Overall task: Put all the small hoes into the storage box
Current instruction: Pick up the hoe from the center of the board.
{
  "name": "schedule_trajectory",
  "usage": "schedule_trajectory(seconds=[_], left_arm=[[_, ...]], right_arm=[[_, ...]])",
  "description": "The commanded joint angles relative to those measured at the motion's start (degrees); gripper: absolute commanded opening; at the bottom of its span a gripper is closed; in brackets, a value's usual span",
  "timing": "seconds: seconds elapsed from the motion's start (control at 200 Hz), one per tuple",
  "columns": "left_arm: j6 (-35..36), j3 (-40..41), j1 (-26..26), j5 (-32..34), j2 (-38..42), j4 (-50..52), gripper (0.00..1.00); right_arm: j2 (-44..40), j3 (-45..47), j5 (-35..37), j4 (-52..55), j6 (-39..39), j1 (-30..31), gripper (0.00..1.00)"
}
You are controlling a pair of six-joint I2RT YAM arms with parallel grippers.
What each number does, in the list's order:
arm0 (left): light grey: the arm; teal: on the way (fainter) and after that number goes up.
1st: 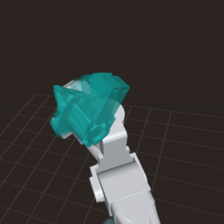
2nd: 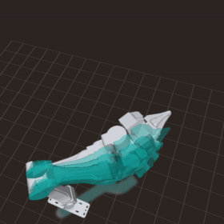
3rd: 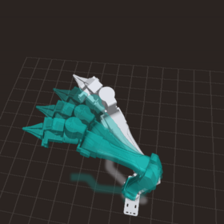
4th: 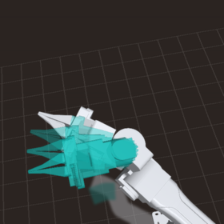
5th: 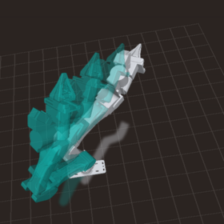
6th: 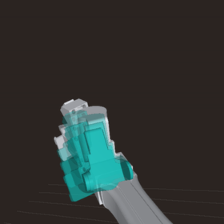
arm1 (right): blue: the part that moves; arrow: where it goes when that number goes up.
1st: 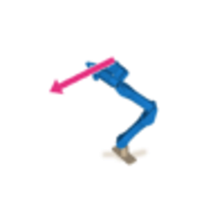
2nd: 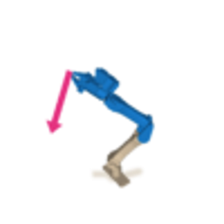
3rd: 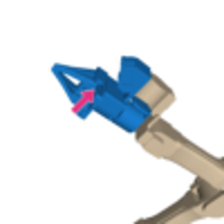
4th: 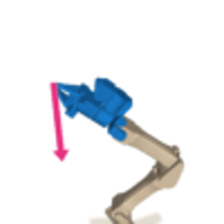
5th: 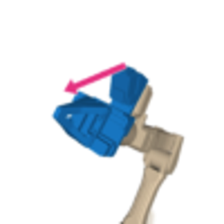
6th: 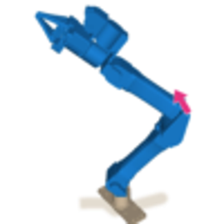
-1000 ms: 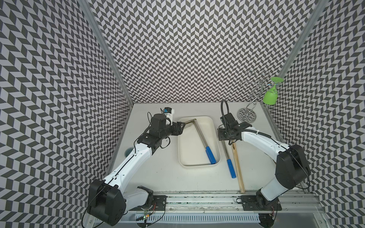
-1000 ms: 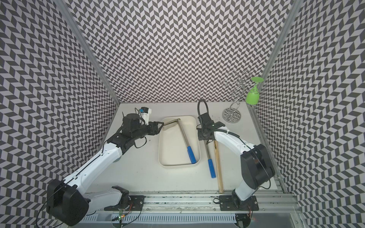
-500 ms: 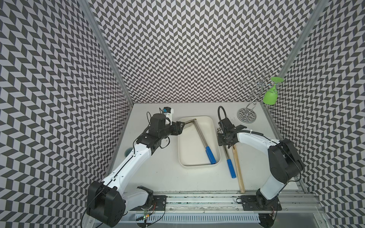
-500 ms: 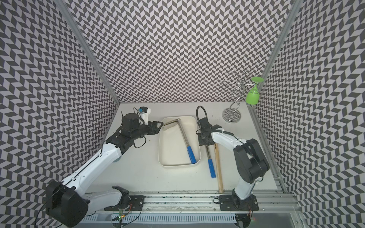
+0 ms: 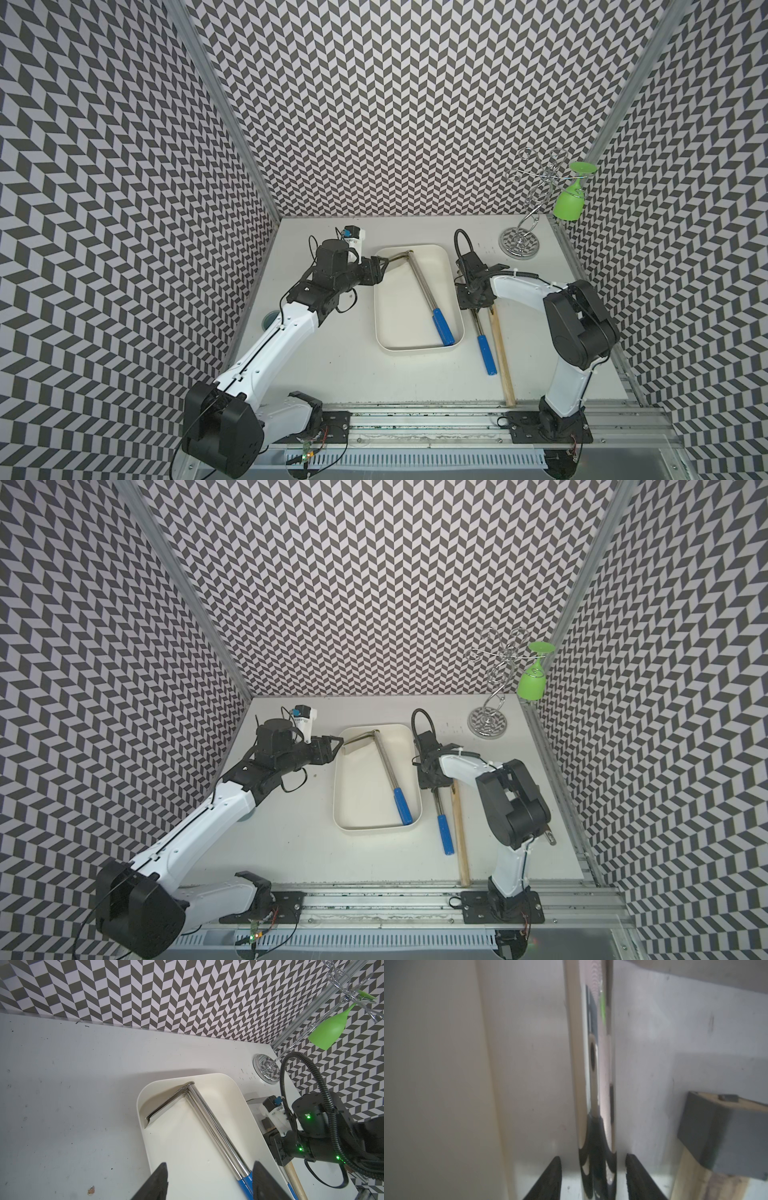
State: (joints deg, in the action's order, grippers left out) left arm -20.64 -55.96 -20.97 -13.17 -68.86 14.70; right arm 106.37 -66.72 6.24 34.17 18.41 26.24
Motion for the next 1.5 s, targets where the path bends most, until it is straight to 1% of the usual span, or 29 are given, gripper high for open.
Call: schedule_trajectory(seconds=[0.0, 0.135, 0.27, 0.406, 0.706, 0.891, 0.991, 1.036, 1.072, 1.182, 1.197, 1.247, 1.312, 1.437, 1.497], left_arm=[[0.52, -1.08, -0.12, 0.4, 0.99, 0.51, 0.65], [0.41, -0.99, -0.1, 0.31, 0.92, 0.38, 0.65], [0.18, -0.82, -0.12, -0.03, 0.66, -0.1, 0.65], [0.0, -0.91, -0.12, -0.25, 0.44, -0.32, 0.65], [0.03, -1.16, -0.11, -0.5, 0.08, -0.53, 0.65], [-0.19, -1.36, -0.07, -0.63, -0.05, -0.81, 0.65], [-0.27, -1.52, -0.11, -0.87, -0.05, -0.91, 0.65], [-0.25, -1.51, -0.11, -1.66, -0.27, -1.49, 0.65], [-0.32, -1.44, -0.12, -2.77, -0.44, -2.24, 0.65], [-1.68, -0.11, -0.12, -8.94, -1.39, -8.3, 0.66], [-3.37, 0.15, -0.12, -9.9, -1.61, -9.58, 0.67], [-5.7, 0.9, -0.13, -12.89, -2.31, -13.91, 0.68], [-9.09, 1.95, -0.2, -16.55, -3.56, -19.96, 0.69], [-15.17, 3.35, -0.34, -21.3, -6.71, -29.36, 0.7], [-16.64, 3.49, -0.74, -22.44, -8.11, -32.31, 0.73]], right_arm=[[1.91, -1.09, 0.87, -1.71, -0.13, -0.06, 0.43], [0.62, -1.05, 2.1, -2.4, -0.39, -0.05, 0.26], [-0.08, -1.03, 2.57, -2.28, -0.7, -0.03, 0.13], [-3.22, -1.72, 4.03, -2.06, -1.34, -0.03, 0.0], [-10.81, -4.63, 5.1, 0.37, -2.15, 0.81, 0.0], [-11.86, -9.23, 5.94, 3.54, -2.55, 3.03, 0.0], [-12.14, -13.23, 4.97, 5.81, -3.14, 4.31, 0.0], [-12.57, -15.41, 2.92, 6.65, -3.74, 4.69, 0.0], [-13.28, -16.5, -0.12, 6.36, -4.42, 4.75, 0.0], [-15.97, -16.83, -14.22, 2.17, -6.61, 4.7, 0.0], [-16.25, -16.76, -15.76, 1.46, -6.68, 4.7, 0.0], [-17.21, -15.69, -22.61, -1.19, -6.81, 4.72, 0.0], [-18.54, -13.6, -29.0, -5.44, -6.5, 4.7, 0.0], [-18.48, -12.55, -38.5, -8.99, -6.3, 4.75, 0.0], [-18.37, -11.86, -41.96, -10.8, -5.48, 4.71, 0.0]])
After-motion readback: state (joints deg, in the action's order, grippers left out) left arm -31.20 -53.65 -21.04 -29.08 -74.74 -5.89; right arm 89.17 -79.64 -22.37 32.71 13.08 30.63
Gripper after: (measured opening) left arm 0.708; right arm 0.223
